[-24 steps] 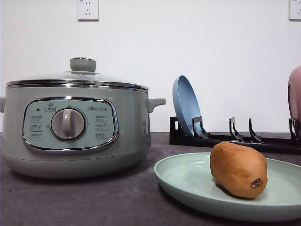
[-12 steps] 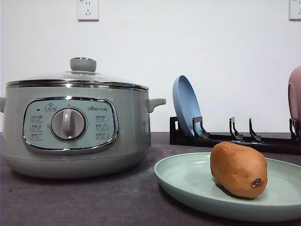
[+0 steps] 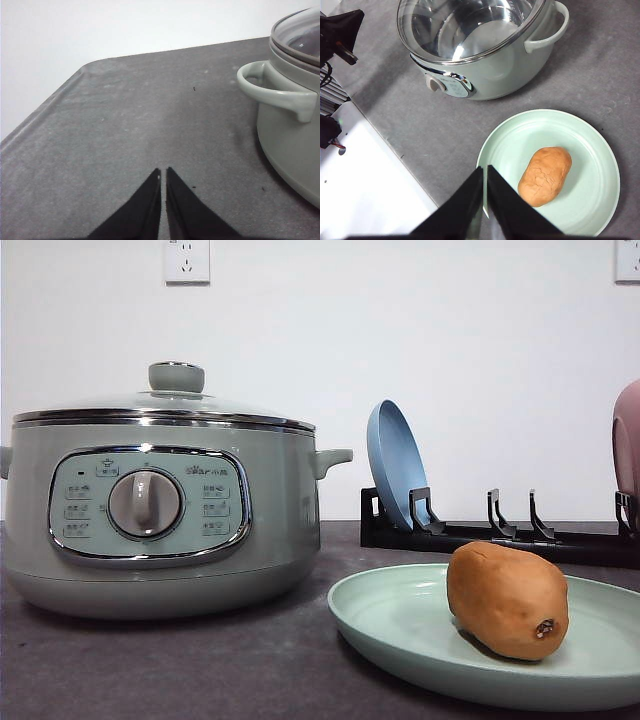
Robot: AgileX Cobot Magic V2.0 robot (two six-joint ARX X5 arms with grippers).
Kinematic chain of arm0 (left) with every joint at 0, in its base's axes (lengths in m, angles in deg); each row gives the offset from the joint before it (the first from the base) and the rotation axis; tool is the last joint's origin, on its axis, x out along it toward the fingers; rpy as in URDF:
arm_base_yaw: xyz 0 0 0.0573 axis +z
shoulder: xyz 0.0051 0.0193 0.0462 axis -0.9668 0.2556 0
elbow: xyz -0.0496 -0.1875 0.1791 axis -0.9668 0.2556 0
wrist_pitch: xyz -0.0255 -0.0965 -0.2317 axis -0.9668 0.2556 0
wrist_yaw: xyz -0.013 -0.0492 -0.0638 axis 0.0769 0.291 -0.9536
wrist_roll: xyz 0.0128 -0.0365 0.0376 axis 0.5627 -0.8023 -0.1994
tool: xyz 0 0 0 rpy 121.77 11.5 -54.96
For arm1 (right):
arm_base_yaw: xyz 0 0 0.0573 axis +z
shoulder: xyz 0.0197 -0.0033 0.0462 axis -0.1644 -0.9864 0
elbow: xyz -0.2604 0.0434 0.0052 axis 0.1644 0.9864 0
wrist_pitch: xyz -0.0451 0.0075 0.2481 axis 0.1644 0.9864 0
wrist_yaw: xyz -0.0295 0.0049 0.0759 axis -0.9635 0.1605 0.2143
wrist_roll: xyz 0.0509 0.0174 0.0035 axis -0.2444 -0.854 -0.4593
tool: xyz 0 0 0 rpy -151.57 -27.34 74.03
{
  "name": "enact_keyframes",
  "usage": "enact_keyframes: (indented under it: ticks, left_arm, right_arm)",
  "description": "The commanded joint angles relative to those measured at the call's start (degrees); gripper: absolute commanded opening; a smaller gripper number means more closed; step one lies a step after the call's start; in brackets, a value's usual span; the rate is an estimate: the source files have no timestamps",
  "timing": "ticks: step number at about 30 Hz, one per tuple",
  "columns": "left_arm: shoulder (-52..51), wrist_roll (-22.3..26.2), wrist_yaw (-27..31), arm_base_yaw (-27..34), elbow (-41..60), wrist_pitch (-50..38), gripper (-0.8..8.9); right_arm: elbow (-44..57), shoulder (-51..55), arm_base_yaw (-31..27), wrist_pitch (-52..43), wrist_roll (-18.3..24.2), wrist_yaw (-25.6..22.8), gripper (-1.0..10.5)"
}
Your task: The right arm pick the green plate and place it on desk, then the left arm uncap open the steamer lid, the right arm pick the potato and place it on the plate, then the right arm cap close the steamer lid
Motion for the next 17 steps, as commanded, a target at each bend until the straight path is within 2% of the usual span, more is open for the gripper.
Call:
enact_keyframes:
  ticks: [1, 4, 7, 11, 17]
  left_arm:
    - [-0.04, -0.17, 0.09, 0.15, 1.18, 0.35, 0.17]
    - [-0.04, -0.15, 0.09, 0.15, 1.18, 0.35, 0.17]
    - [-0.07, -0.15, 0.11, 0.15, 1.18, 0.35, 0.17]
    - [-0.07, -0.17, 0.09, 0.15, 1.18, 0.35, 0.17]
    - [-0.04, -0.15, 0.09, 0.15, 1.18, 0.35, 0.17]
  right_arm:
    - [-1.01, -0.39, 0.31, -0.57, 0.50, 0.17, 0.1]
    - [-1.01, -0.31, 0.24, -0.52, 0.50, 0.11, 0.1]
    - [-0.94, 1.70, -1.92, -1.88, 4.79, -2.19, 0.1]
    - [1.40, 6.71, -7.23, -12.02, 6.01, -1.88, 0.1]
    - [14.10, 19.50, -17.59, -27.65, 5.79, -0.81, 0.1]
